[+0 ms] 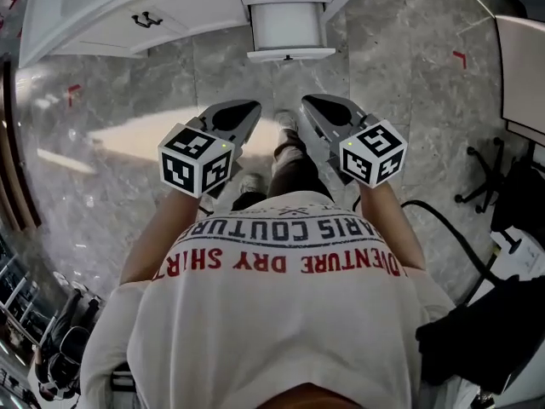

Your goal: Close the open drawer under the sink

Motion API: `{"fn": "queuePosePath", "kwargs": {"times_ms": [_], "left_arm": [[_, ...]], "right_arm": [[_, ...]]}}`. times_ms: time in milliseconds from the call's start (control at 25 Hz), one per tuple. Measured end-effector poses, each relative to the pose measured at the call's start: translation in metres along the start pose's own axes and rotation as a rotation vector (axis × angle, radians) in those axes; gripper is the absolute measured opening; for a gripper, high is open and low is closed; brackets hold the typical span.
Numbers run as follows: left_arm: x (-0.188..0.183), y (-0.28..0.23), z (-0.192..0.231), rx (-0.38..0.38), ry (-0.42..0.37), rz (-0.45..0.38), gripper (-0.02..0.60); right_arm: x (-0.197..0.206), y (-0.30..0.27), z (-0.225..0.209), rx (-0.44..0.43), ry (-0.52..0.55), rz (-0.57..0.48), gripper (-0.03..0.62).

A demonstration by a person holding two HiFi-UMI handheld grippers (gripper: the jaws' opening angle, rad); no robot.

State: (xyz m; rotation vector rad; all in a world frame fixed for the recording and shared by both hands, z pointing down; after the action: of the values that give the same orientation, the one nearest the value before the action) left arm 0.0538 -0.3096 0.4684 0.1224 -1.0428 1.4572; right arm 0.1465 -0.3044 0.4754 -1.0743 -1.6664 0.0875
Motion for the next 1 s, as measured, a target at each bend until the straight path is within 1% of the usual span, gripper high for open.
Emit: {"fn": "queuePosePath", "kwargs": {"times_ms": [120, 200, 320, 400, 600, 720, 920, 1000], "left_arm": [[0.016, -0.005, 0.009, 0.000, 0.025, 0.011, 0.002], [0.020, -0.007, 0.015, 0.001, 0.031, 0.005, 0.002], [0.027, -0.011, 0.029, -0.010, 0.041, 0.002, 0.002], [0.033, -0.014, 0.039, -0.026, 0.045, 0.014, 0.002], [0.038, -0.024, 0.056, -0.040, 0.074, 0.018, 0.002], [0.042, -0.031, 0.068, -0.048, 0.097, 0.022, 0.002], [0.042, -0.046, 0.090, -0.054, 0.134, 0.013, 0.002], [0.039, -0.051, 0.098, -0.055, 0.141, 0.004, 0.002]], "right_arm": [[0.019, -0.012, -0.003, 0.001, -0.009, 0.029, 0.000], [0.024, -0.019, -0.012, 0.024, 0.004, 0.033, 0.000], [0.029, -0.033, -0.031, 0.094, 0.048, 0.029, 0.000], [0.034, -0.044, -0.045, 0.139, 0.069, 0.031, 0.000], [0.056, -0.077, -0.095, 0.237, 0.061, 0.064, 0.000], [0.075, -0.104, -0.128, 0.291, 0.060, 0.112, 0.000], [0.131, -0.150, -0.170, 0.333, 0.054, 0.270, 0.000], [0.146, -0.162, -0.182, 0.347, 0.049, 0.312, 0.000]]}}
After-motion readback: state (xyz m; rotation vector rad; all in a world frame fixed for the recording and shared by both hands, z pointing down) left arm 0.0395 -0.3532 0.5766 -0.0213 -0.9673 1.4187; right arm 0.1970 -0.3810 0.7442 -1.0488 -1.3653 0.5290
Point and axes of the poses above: the fingertips, and each gripper's own axes: y backward along the fingers, z to its left, x out of its underside, the point moved 1 cm from there along y, backward along the fingers, and after that the axes turned 10 degrees about x, right-handed, at the moved point
